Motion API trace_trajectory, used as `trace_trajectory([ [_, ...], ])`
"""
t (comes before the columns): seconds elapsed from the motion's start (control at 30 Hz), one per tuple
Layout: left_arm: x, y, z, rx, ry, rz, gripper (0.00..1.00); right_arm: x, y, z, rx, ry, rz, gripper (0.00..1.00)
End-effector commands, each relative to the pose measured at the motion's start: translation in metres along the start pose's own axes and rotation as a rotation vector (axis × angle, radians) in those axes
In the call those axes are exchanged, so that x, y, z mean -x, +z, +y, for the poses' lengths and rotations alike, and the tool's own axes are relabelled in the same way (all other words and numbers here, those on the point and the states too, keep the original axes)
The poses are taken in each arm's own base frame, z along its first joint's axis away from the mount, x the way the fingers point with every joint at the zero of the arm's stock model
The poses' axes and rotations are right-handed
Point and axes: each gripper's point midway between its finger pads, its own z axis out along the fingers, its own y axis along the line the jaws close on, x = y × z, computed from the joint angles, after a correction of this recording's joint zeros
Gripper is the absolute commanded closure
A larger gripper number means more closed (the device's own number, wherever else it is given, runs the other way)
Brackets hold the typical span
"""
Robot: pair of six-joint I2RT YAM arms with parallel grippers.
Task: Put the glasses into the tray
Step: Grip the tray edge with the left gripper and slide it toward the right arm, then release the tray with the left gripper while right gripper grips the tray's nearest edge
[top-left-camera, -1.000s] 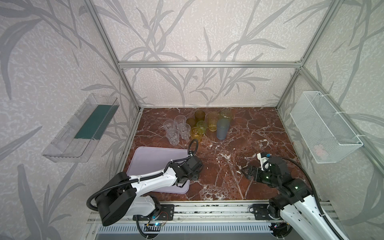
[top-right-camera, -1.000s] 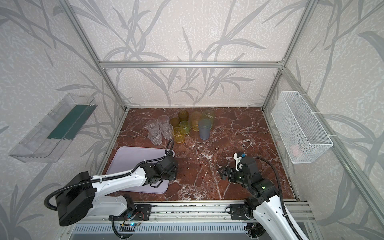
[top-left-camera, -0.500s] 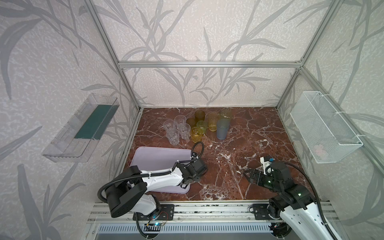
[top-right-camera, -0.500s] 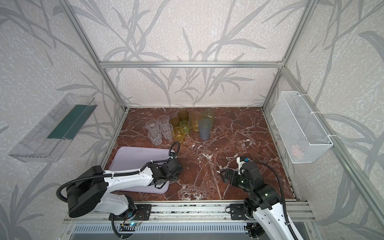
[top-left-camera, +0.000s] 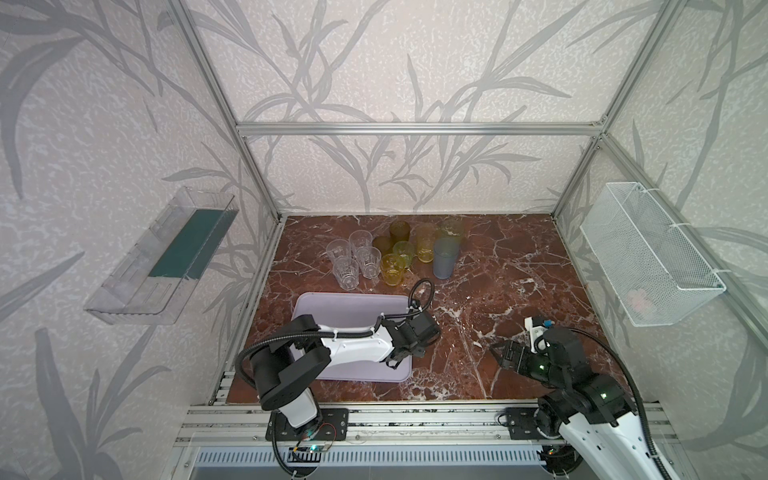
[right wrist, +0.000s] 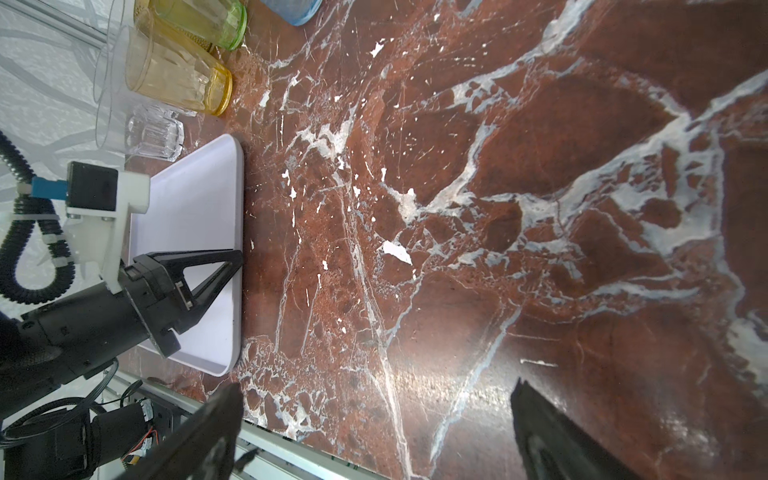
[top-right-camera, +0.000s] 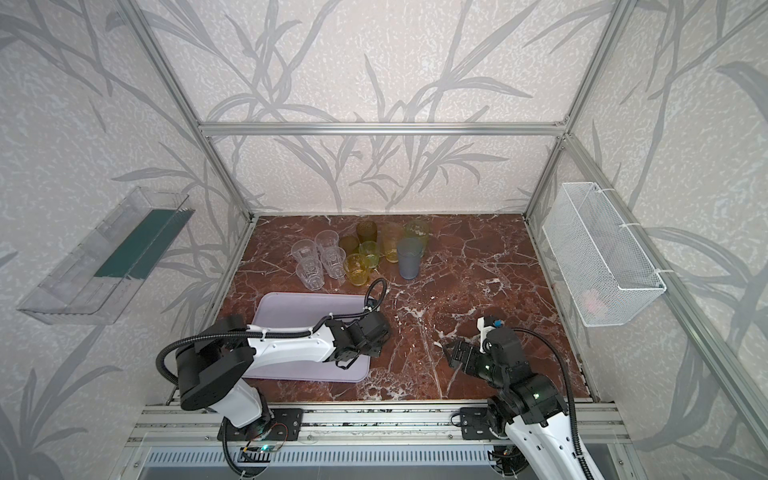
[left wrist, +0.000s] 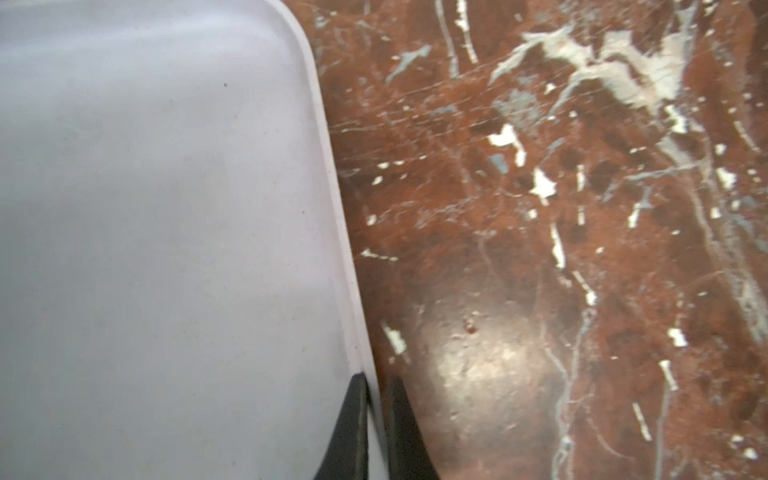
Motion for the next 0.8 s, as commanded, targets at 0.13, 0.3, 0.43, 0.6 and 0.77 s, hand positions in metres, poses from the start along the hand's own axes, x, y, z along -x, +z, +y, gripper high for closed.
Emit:
trace_trajectory([
  [0.13,0.005,0.013,-0.067,-0.153,0.043,0.059,0.91,-0.004,0.000,-0.010,-0.046,0.025,0.005,0.01],
  [0.3,0.014,0.006,-0.069,-0.161,0.037,0.029,0.58,-0.005,0.001,-0.012,-0.052,0.040,0.009,0.01],
  [0.43,0.019,-0.008,-0.060,-0.145,0.049,-0.003,0.30,-0.006,0.003,-0.014,-0.060,0.052,0.012,0.01],
  [0.6,0.029,-0.038,-0.039,-0.112,0.019,-0.071,0.02,-0.007,0.012,-0.013,-0.043,0.060,0.028,0.03],
  [0.77,0.044,-0.075,-0.009,-0.060,-0.013,-0.191,0.01,-0.005,0.026,0.002,0.025,0.078,0.062,0.09],
])
